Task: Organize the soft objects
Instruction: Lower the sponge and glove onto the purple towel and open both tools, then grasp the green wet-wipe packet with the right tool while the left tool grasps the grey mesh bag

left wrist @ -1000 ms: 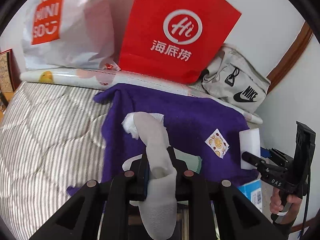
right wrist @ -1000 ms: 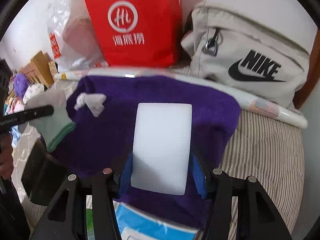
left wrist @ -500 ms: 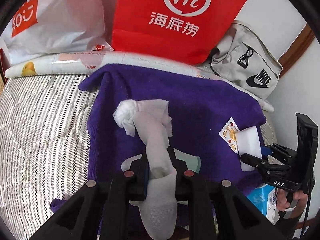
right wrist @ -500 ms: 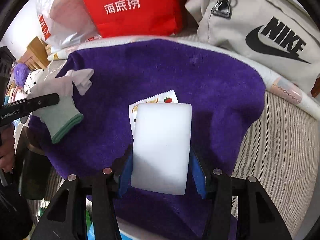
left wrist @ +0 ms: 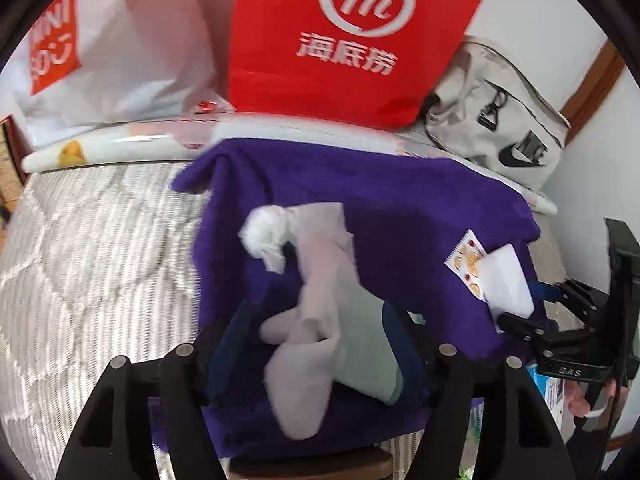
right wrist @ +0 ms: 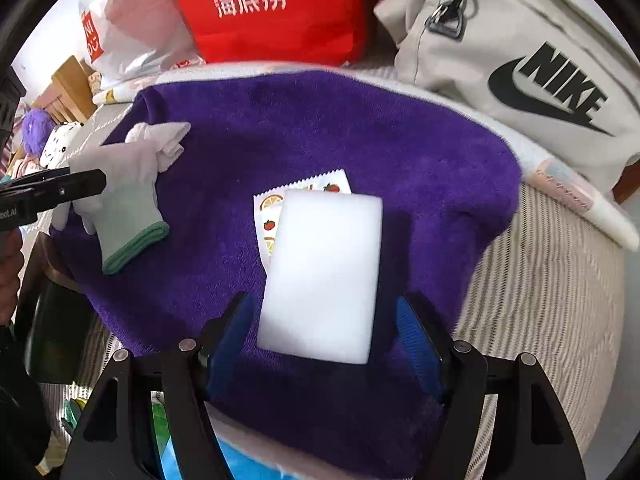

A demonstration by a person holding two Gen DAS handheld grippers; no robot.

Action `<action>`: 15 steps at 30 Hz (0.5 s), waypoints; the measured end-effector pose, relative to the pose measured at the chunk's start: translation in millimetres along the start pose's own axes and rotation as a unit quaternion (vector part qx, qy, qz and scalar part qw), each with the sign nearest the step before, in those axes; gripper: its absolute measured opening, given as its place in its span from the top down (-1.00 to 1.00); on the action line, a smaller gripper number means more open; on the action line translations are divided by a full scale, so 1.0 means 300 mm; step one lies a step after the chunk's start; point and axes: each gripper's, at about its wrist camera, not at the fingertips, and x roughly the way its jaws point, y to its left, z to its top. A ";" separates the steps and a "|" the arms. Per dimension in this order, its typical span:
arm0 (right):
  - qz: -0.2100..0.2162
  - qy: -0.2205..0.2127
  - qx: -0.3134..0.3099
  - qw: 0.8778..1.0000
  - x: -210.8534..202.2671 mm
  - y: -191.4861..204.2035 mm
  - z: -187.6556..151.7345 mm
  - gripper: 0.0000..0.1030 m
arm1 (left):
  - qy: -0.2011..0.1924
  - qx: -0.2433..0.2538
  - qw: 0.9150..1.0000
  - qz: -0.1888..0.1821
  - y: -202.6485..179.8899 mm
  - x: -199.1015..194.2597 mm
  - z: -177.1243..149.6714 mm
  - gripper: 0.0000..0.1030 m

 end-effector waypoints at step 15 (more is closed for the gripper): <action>0.017 -0.120 -0.004 0.993 -0.336 0.135 -0.190 -0.41 | -0.039 -0.002 0.999 -0.012 0.040 -0.271 -0.162 -0.30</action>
